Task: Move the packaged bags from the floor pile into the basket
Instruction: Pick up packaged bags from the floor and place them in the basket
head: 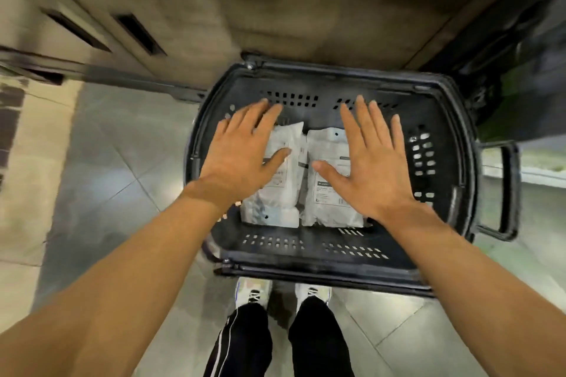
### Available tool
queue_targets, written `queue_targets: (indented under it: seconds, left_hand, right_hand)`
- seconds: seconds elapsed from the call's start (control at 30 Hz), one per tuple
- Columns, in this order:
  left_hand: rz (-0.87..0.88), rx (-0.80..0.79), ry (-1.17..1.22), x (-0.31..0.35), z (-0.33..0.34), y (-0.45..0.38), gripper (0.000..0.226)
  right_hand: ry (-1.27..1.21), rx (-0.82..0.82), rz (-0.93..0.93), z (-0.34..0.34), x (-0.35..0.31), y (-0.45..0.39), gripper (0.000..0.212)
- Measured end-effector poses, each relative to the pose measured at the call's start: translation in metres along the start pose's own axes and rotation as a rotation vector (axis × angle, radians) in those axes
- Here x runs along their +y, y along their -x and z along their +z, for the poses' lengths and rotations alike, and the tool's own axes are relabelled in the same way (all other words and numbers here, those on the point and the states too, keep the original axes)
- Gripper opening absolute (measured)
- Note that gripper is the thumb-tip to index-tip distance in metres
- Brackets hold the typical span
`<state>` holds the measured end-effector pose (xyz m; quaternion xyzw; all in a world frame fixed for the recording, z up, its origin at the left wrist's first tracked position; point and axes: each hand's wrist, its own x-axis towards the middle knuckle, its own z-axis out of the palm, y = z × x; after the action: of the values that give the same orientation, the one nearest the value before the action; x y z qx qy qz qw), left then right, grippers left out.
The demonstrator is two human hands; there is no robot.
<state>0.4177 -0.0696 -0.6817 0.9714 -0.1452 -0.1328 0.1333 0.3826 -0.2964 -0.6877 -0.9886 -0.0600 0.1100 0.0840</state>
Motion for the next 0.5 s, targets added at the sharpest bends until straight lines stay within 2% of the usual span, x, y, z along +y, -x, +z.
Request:
queue_targets:
  seconds: [0.1, 0.3, 0.37, 0.5]
  left_hand:
    - [0.038, 0.054, -0.081, 0.009, -0.067, 0.030, 0.075]
    - [0.049, 0.197, -0.145, 0.043, -0.249, 0.107, 0.077]
    - [0.005, 0.280, -0.167, 0.054, -0.307, 0.141, 0.079]
    - [-0.174, 0.462, -0.185, 0.053, -0.416, 0.201, 0.082]
  right_hand:
    - [0.012, -0.033, -0.043, -0.067, -0.025, 0.014, 0.102]
    - [-0.008, 0.019, -0.184, -0.243, -0.091, 0.047, 0.099]
    - [0.007, 0.034, -0.250, -0.306, -0.118, 0.065, 0.100]
    - [-0.030, 0.170, -0.363, -0.410, -0.175, 0.084, 0.098]
